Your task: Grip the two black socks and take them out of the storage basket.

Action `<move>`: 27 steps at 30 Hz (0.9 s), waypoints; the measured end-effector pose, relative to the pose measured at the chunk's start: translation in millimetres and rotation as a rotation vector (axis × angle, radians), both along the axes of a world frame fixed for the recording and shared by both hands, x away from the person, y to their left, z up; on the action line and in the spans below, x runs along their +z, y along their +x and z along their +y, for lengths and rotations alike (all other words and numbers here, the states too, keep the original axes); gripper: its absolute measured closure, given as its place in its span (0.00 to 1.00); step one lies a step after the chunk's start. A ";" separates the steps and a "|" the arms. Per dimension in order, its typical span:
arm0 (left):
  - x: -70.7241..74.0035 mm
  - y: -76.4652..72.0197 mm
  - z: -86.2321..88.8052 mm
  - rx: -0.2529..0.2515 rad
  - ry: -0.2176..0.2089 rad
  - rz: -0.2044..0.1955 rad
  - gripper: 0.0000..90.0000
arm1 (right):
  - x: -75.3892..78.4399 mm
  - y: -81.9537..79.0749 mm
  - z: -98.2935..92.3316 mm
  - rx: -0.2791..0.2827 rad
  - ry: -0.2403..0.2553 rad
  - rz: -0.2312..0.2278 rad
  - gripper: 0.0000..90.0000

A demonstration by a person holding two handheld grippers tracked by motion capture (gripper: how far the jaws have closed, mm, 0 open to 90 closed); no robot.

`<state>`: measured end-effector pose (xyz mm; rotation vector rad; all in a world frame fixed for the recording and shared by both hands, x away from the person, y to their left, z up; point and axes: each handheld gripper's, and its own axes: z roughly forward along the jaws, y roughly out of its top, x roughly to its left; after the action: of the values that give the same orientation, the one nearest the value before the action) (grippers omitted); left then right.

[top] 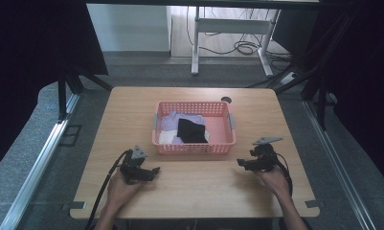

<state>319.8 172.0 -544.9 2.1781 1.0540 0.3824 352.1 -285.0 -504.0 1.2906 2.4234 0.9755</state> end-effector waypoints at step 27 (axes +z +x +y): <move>0.2 0.1 0.3 -0.003 0.004 0.001 0.14 | 45.7 3.0 15.7 0.083 0.031 -0.023 0.19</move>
<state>319.8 172.2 -544.7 2.1834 1.0514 0.3817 355.1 -269.3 -458.3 1.1907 2.4713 1.0481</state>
